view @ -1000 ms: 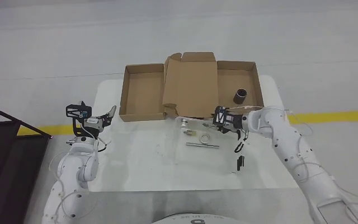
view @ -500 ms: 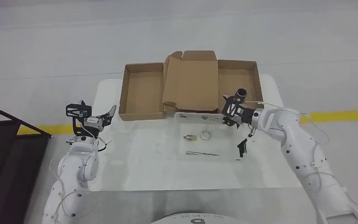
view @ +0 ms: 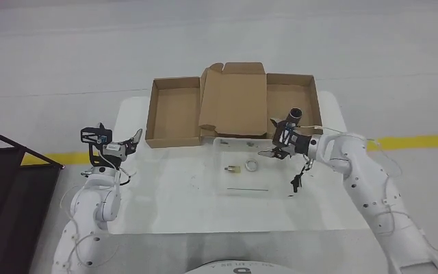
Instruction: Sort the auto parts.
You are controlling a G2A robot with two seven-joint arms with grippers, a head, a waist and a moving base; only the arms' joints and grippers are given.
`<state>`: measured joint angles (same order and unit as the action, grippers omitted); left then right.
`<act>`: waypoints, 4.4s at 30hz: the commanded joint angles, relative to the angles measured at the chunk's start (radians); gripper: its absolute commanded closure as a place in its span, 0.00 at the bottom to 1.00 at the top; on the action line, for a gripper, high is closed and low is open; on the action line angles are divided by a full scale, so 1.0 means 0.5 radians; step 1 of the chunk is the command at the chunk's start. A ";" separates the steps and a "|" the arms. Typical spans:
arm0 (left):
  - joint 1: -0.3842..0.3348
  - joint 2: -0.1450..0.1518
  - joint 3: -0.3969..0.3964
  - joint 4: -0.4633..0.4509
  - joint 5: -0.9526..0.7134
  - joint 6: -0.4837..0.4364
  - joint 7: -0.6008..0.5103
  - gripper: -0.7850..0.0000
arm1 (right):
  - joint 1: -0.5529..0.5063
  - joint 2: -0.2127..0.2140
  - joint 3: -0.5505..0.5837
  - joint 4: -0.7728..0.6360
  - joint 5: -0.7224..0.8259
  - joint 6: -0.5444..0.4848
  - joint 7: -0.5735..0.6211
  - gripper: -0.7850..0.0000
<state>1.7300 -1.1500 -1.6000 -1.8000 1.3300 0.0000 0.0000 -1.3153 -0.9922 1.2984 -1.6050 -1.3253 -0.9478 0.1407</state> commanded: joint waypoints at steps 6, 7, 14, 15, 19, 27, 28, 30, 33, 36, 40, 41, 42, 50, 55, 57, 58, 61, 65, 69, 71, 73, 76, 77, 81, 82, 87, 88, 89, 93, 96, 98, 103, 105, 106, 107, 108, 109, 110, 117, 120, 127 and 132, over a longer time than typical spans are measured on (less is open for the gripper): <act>0.000 0.000 0.000 0.000 0.000 0.000 0.000 0.00 | -0.113 0.075 -0.039 -0.141 -0.325 -0.129 -0.223 0.55; 0.000 0.000 0.000 0.000 0.000 0.000 0.000 0.00 | -0.114 0.087 -0.061 -0.143 -0.358 -0.129 -0.231 0.55; 0.000 0.000 0.000 0.000 0.000 0.000 0.000 0.00 | 0.013 0.123 -0.287 -0.065 -0.422 -0.129 -0.072 0.53; 0.000 0.000 0.000 0.000 0.000 0.000 0.000 0.00 | 0.037 0.126 -0.327 -0.054 -0.412 -0.129 -0.022 0.52; 0.000 0.000 0.000 0.000 0.000 0.000 0.000 0.00 | 0.148 0.142 -0.510 -0.009 -0.327 -0.129 0.201 0.44; 0.000 0.000 0.000 0.000 0.000 0.000 0.000 0.00 | 0.327 0.201 -0.732 0.041 -0.063 -0.129 0.422 0.55; 0.000 0.000 0.000 0.000 0.000 0.000 0.000 0.00 | 0.342 0.209 -0.758 0.038 -0.049 -0.129 0.446 0.56; 0.000 0.000 0.000 0.000 0.000 0.000 0.000 0.00 | 0.369 0.223 -0.805 0.036 -0.029 -0.129 0.495 0.58; 0.000 0.000 0.000 0.000 0.000 0.000 0.000 0.00 | 0.403 0.242 -0.868 0.032 0.017 -0.129 0.524 0.59; 0.000 0.000 0.000 0.000 0.000 0.000 0.000 0.00 | 0.435 0.262 -0.896 0.064 0.066 -0.129 0.544 0.60; 0.000 0.000 0.000 0.000 0.000 0.000 0.000 0.00 | 0.470 0.268 -0.924 0.113 0.151 -0.129 0.597 0.62; 0.000 0.000 0.000 0.000 0.000 0.000 0.000 0.00 | 0.478 0.268 -0.936 0.123 0.169 -0.129 0.610 0.62; 0.000 0.000 0.000 0.000 0.000 0.000 0.000 0.00 | 0.486 0.267 -0.947 0.133 0.185 -0.129 0.622 0.63; 0.000 0.000 0.000 0.000 0.000 0.000 0.000 0.00 | 0.547 0.258 -1.053 0.202 0.281 -0.129 0.691 0.65; 0.000 0.000 0.000 0.000 0.000 0.000 0.000 0.00 | 0.593 0.246 -1.127 0.215 0.295 -0.129 0.705 0.61; 0.000 0.000 0.000 0.000 0.000 0.000 0.000 0.00 | 0.608 0.242 -1.136 0.228 0.308 -0.129 0.688 0.60; 0.000 0.000 0.000 0.000 0.000 0.000 0.000 0.00 | 0.614 0.241 -1.139 0.230 0.315 -0.129 0.677 0.60; 0.000 0.000 0.000 0.000 0.000 0.000 0.000 0.00 | 0.621 0.243 -1.148 0.231 0.316 -0.129 0.648 0.60; 0.000 0.000 0.000 0.000 0.000 0.000 0.000 0.00 | 0.623 0.249 -1.175 0.231 0.290 -0.129 0.646 0.61; 0.000 0.000 0.000 0.000 0.000 0.000 0.000 0.00 | 0.642 0.240 -1.215 0.249 0.292 -0.129 0.661 0.62; 0.000 0.000 0.000 0.000 0.000 0.000 0.000 0.00 | 0.654 0.233 -1.233 0.263 0.298 -0.129 0.669 0.62; 0.000 0.000 0.000 0.000 0.000 0.000 0.000 0.00 | 0.668 0.225 -1.246 0.285 0.309 -0.129 0.676 0.63; 0.000 0.000 0.000 0.000 0.000 0.000 0.000 0.00 | 0.687 0.210 -1.262 0.320 0.328 -0.107 0.695 0.63; 0.000 0.000 0.000 0.000 0.000 0.000 0.000 0.00 | 0.692 0.204 -1.268 0.331 0.334 -0.099 0.701 0.63; 0.000 0.000 0.000 0.000 0.000 0.000 0.000 0.00 | 0.713 0.185 -1.289 0.356 0.351 -0.064 0.730 0.64; 0.000 0.000 0.000 0.000 0.000 0.000 0.000 0.00 | 0.716 0.181 -1.294 0.356 0.349 -0.057 0.739 0.64; 0.000 0.000 0.000 0.000 0.000 0.000 0.000 0.00 | 0.725 0.162 -1.316 0.355 0.344 0.005 0.796 0.67; 0.000 0.000 0.000 0.000 0.000 0.000 0.000 0.00 | 0.727 0.158 -1.323 0.355 0.347 0.013 0.810 0.67; 0.000 0.000 0.000 0.000 0.000 0.000 0.000 0.00 | 0.729 0.153 -1.330 0.355 0.351 0.018 0.822 0.67; 0.000 0.000 0.000 0.000 0.000 0.000 0.000 0.00 | 0.742 0.135 -1.356 0.353 0.357 0.035 0.863 0.69; 0.000 0.000 0.000 0.000 0.000 0.000 0.000 0.00 | 0.752 0.122 -1.371 0.354 0.361 0.046 0.885 0.71; 0.000 0.000 0.000 0.000 0.000 0.000 0.000 0.00 | 0.758 0.115 -1.379 0.358 0.368 0.047 0.897 0.73; 0.000 0.000 0.000 0.000 0.000 0.000 0.000 0.00 | 0.771 0.102 -1.387 0.364 0.375 0.046 0.910 1.00; 0.000 0.000 0.000 0.000 0.000 0.000 0.000 0.00 | 0.770 0.102 -1.380 0.359 0.370 0.048 0.902 1.00; 0.000 0.000 0.000 0.000 0.000 0.000 0.000 0.00 | 0.767 0.104 -1.371 0.354 0.369 0.047 0.888 1.00; 0.000 0.000 0.000 0.000 0.000 0.000 0.000 0.00 | 0.761 0.108 -1.361 0.349 0.363 0.041 0.873 1.00; 0.000 0.000 0.000 0.000 0.000 0.000 0.000 0.00 | 0.754 0.114 -1.347 0.342 0.356 0.033 0.855 1.00; 0.000 0.000 0.000 0.000 0.000 0.000 0.000 0.00 | 0.743 0.121 -1.331 0.329 0.348 0.025 0.829 1.00; 0.000 0.000 0.000 0.000 0.000 0.000 0.000 0.00 | 0.729 0.130 -1.312 0.316 0.335 0.016 0.804 1.00; 0.000 0.000 0.000 0.000 0.000 0.000 0.000 0.00 | 0.571 0.234 -1.079 0.170 0.178 0.001 0.551 1.00; 0.000 0.000 0.000 0.000 0.000 0.000 0.000 0.00 | 0.464 0.295 -0.929 0.103 0.121 -0.022 0.436 1.00; 0.000 0.000 0.000 0.000 0.000 0.000 0.000 0.00 | 0.265 0.377 -0.716 -0.024 0.051 -0.019 0.335 1.00; 0.000 0.000 0.000 0.000 0.000 0.000 0.000 0.00 | 0.142 0.421 -0.576 -0.134 -0.042 0.002 0.192 1.00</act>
<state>1.7300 -1.1500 -1.6000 -1.8000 1.3300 0.0000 0.0000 -1.2310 -0.7857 0.9945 -1.6609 -1.3367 -0.9553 0.2540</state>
